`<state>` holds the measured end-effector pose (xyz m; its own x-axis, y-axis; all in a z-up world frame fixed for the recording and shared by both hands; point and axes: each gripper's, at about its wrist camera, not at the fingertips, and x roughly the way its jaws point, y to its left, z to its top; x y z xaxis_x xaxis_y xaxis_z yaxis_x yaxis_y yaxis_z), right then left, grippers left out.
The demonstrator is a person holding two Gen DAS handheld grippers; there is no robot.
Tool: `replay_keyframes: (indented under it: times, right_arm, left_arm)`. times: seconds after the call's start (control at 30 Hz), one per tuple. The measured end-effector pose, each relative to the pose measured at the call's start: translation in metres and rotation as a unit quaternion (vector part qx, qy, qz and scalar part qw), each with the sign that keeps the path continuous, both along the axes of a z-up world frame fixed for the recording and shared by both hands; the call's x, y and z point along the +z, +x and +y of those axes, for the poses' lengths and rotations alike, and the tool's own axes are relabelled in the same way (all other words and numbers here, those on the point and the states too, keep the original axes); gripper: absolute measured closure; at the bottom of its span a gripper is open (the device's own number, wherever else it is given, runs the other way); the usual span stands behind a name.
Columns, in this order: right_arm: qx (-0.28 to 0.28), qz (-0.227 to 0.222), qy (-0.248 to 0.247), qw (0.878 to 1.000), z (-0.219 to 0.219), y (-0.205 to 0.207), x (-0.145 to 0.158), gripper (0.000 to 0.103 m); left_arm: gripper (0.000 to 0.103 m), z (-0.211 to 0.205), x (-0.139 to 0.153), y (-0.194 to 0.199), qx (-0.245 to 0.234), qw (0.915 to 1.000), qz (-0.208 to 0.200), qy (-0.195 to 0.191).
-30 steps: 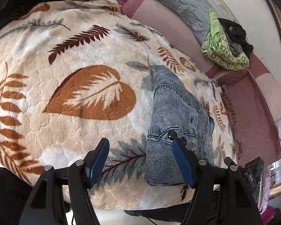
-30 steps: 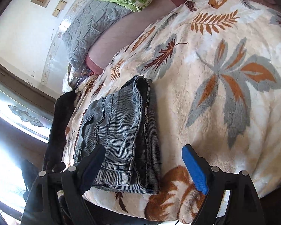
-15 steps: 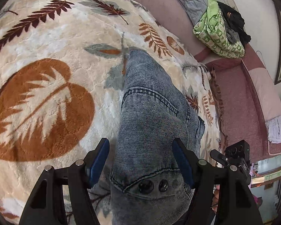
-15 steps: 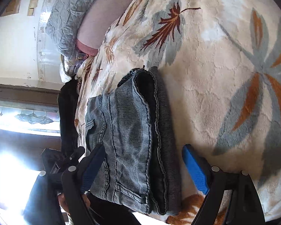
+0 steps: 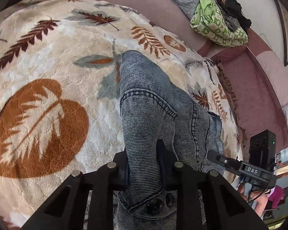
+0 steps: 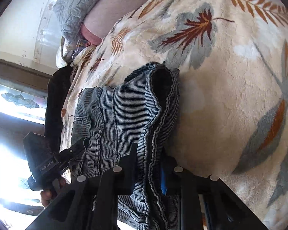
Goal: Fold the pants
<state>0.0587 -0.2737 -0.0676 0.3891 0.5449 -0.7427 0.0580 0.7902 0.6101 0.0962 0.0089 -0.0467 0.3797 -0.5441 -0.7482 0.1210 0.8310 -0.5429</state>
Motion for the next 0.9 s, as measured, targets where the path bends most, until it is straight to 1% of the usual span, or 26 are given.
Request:
replay_keyframes:
  times: [0.13, 0.23, 0.37, 0.47, 0.57, 0.63, 0.7, 0.73, 0.8, 0.83, 0.87, 0.9]
  right_arm:
    - [0.017, -0.032, -0.014, 0.999, 0.010, -0.001, 0.031, 0.085]
    - [0.024, -0.059, -0.016, 0.998, 0.013, 0.007, 0.057, 0.085]
    - [0.032, -0.091, -0.018, 0.995, 0.018, 0.033, 0.092, 0.085]
    - [0.037, -0.101, -0.027, 0.994, 0.028, 0.058, 0.104, 0.085]
    - [0.040, -0.096, -0.036, 0.994, 0.033, 0.080, 0.096, 0.085]
    - [0.035, -0.077, -0.026, 0.996, 0.032, 0.090, 0.080, 0.085]
    - [0.030, -0.067, -0.025, 0.997, 0.030, 0.097, 0.058, 0.085]
    - [0.025, -0.060, -0.023, 0.998, 0.028, 0.099, 0.047, 0.085]
    - [0.024, -0.046, -0.041, 0.998, 0.028, 0.103, 0.022, 0.084]
    - [0.019, -0.032, -0.064, 0.997, 0.029, 0.104, 0.010, 0.078]
    - [0.013, -0.021, -0.082, 0.996, 0.029, 0.105, 0.001, 0.073]
    - [0.012, -0.013, -0.080, 0.997, 0.028, 0.104, -0.004, 0.070]
  left_arm:
    - [0.081, 0.001, 0.030, -0.009, -0.009, 0.9989, -0.046, 0.010]
    - [0.081, 0.008, 0.057, -0.003, -0.005, 0.9968, -0.080, 0.005]
    - [0.081, 0.016, 0.085, 0.019, 0.001, 0.9943, -0.106, 0.007]
    - [0.080, 0.021, 0.091, 0.040, 0.008, 0.9934, -0.114, 0.008]
    - [0.080, 0.020, 0.078, 0.059, 0.010, 0.9946, -0.103, 0.012]
    - [0.080, 0.021, 0.059, 0.066, 0.014, 0.9960, -0.086, 0.018]
    - [0.079, 0.019, 0.037, 0.073, 0.016, 0.9972, -0.070, 0.021]
    - [0.079, 0.017, 0.024, 0.077, 0.017, 0.9976, -0.061, 0.029]
    - [0.076, 0.009, -0.001, 0.085, 0.011, 0.9974, -0.037, 0.060]
    - [0.066, 0.007, -0.009, 0.086, 0.017, 0.9960, -0.035, 0.080]
    - [0.059, 0.008, -0.012, 0.086, 0.024, 0.9953, -0.035, 0.086]
    - [0.049, 0.011, -0.011, 0.084, 0.033, 0.9950, -0.029, 0.090]
